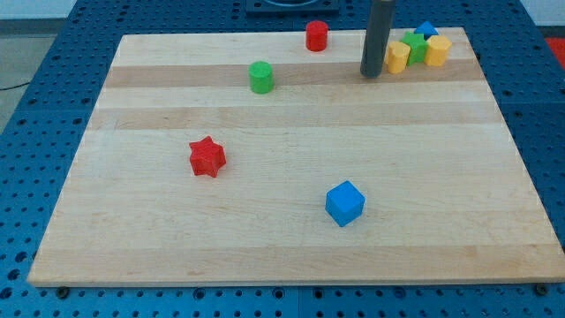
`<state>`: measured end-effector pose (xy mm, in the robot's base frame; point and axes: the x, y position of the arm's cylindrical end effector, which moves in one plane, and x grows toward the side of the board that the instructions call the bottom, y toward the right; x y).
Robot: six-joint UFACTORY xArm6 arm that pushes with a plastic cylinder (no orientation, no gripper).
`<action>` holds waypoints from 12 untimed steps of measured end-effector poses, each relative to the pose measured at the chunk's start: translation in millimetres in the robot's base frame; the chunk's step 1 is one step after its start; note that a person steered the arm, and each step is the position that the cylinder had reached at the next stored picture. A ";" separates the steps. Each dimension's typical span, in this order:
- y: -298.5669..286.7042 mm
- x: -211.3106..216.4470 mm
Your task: Drag the green circle to the bottom left of the yellow hexagon
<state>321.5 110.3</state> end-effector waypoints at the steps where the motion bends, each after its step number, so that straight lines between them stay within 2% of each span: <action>1: -99.1 42.6; 2: -224.4 26.2; 3: -270.6 -11.3; 4: -192.1 -41.9; 5: -134.1 1.6; 6: -125.8 20.6; 7: -162.4 33.0; 8: -155.0 58.5; 10: 16.3 62.6; 11: 43.1 63.6; 12: -11.7 84.4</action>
<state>405.9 98.7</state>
